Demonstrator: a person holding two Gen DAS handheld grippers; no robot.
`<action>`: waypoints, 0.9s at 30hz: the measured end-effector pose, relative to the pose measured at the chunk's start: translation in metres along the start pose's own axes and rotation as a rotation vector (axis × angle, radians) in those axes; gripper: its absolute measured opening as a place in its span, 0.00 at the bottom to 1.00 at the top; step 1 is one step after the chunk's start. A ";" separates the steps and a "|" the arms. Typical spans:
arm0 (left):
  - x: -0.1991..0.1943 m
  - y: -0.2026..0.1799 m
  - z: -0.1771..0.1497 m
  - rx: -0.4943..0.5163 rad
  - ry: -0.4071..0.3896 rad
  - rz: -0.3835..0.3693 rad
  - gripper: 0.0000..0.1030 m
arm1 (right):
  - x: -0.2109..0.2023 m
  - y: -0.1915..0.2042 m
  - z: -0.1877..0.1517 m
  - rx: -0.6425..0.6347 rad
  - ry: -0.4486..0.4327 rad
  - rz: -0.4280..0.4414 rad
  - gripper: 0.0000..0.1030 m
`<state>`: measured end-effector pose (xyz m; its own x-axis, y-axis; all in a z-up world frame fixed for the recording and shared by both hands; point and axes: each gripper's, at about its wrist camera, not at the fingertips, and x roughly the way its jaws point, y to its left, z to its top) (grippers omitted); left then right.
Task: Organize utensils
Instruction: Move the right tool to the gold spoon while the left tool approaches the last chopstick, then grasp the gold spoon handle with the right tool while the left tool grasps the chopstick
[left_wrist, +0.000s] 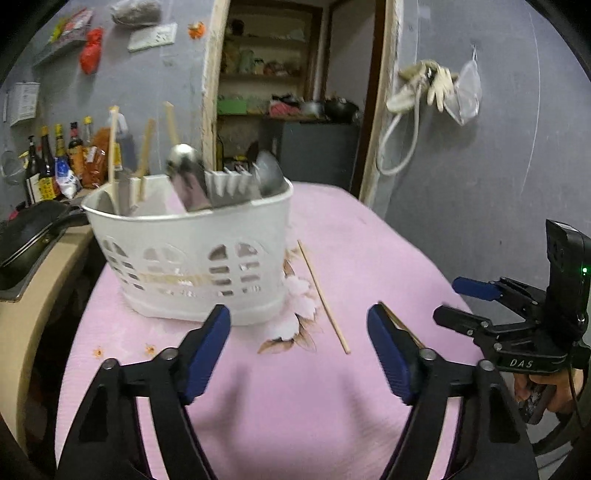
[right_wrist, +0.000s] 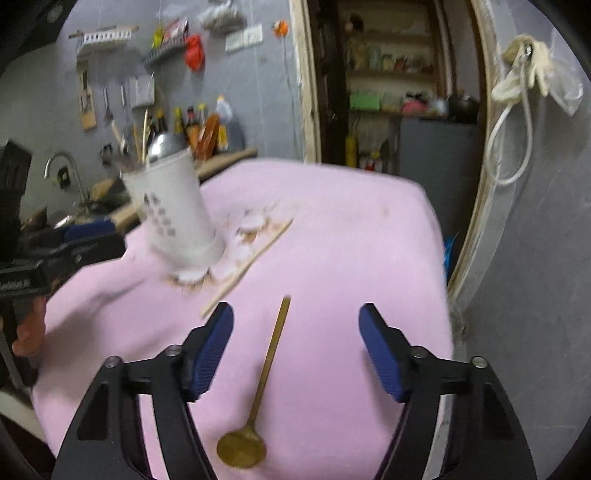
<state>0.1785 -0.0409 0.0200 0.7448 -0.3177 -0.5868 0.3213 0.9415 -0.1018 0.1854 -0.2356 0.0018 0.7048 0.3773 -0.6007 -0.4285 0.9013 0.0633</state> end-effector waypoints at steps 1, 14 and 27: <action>0.005 0.000 0.001 0.002 0.017 -0.006 0.61 | 0.002 0.001 -0.003 -0.007 0.015 0.008 0.60; 0.076 -0.015 0.009 -0.014 0.277 -0.058 0.34 | 0.019 0.014 -0.020 -0.080 0.186 0.061 0.33; 0.105 -0.015 0.000 -0.020 0.412 -0.008 0.03 | 0.020 0.014 -0.024 -0.086 0.234 0.049 0.06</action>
<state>0.2522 -0.0888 -0.0399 0.4443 -0.2573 -0.8581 0.3119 0.9424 -0.1211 0.1797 -0.2208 -0.0287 0.5363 0.3518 -0.7672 -0.5124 0.8580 0.0353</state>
